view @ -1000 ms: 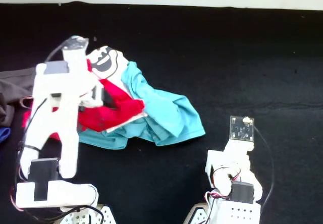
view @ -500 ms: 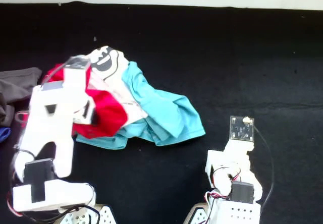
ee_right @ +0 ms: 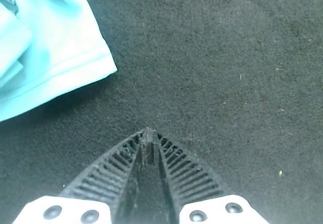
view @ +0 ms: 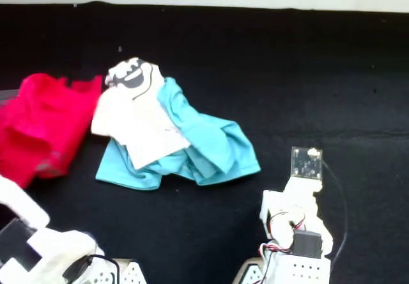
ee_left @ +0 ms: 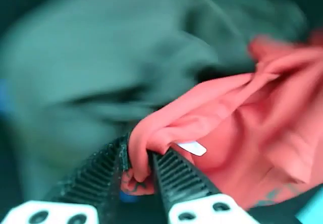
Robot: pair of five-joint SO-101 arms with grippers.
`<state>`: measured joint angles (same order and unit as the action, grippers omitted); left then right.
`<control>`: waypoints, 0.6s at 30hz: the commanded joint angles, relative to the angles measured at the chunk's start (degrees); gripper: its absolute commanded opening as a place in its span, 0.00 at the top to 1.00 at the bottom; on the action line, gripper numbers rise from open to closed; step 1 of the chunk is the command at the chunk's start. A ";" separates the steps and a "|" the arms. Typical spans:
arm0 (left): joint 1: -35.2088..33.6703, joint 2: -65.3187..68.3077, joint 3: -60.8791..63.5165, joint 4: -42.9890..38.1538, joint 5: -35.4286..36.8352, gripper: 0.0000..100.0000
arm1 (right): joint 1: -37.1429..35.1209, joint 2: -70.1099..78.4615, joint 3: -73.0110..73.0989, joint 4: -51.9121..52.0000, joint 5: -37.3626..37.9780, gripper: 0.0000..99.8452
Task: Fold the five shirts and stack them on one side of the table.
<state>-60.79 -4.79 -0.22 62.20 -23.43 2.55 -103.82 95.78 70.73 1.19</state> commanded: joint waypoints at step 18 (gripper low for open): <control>-7.87 -2.77 -17.36 -7.65 -0.26 0.73 | -0.48 -0.75 7.25 0.48 -0.62 0.99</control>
<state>-68.26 -4.79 -14.55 56.04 -23.43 2.55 -103.82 95.78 70.73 1.19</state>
